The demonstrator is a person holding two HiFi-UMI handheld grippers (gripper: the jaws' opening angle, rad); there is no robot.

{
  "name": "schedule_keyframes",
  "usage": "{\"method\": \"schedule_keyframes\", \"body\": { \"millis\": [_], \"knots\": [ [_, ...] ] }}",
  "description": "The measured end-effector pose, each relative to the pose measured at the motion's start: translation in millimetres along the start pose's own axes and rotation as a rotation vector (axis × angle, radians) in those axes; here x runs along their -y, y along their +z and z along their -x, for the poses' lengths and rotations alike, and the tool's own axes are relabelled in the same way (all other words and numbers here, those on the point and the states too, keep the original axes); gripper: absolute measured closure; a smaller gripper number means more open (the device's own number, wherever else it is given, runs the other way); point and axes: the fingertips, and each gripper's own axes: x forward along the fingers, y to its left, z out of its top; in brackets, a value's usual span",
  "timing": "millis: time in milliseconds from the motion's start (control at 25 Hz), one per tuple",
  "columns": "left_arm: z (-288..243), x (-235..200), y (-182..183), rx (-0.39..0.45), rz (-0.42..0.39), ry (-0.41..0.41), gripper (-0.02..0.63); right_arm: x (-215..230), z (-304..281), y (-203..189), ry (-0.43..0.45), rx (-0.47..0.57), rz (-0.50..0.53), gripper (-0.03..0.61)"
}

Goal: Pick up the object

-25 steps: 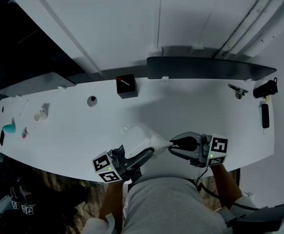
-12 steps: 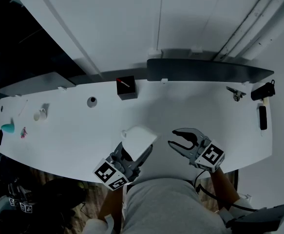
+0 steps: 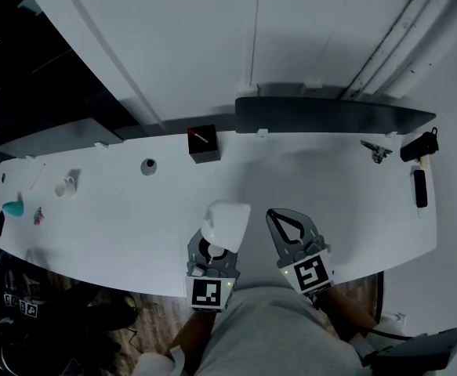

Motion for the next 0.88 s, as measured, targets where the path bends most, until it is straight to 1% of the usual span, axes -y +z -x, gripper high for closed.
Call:
{"method": "schedule_keyframes", "body": {
  "millis": [80, 120, 200, 400, 880],
  "knots": [
    [1.9, 0.4, -3.2, -0.006, -0.028, 0.019, 0.477, -6.4, 2.0, 6.0, -0.005, 0.001, 0.038, 0.577],
    [2.7, 1.0, -4.5, -0.012, -0.046, 0.018, 0.477, -10.6, 2.1, 7.1, 0.001, -0.007, 0.06, 0.577],
    [4.8, 1.7, -6.8, -0.024, -0.07, 0.013, 0.477, -18.8, 1.4, 8.4, 0.011, -0.013, 0.072, 0.577],
    [10.4, 3.9, -6.8, -0.011, -0.049, 0.009, 0.477, -34.2, 1.3, 16.3, 0.023, 0.009, 0.072, 0.577],
    [33.3, -5.5, -20.6, -0.038, -0.081, -0.024, 0.477, -64.6, 0.3, 16.7, 0.02, -0.005, 0.053, 0.577]
  ]
}}
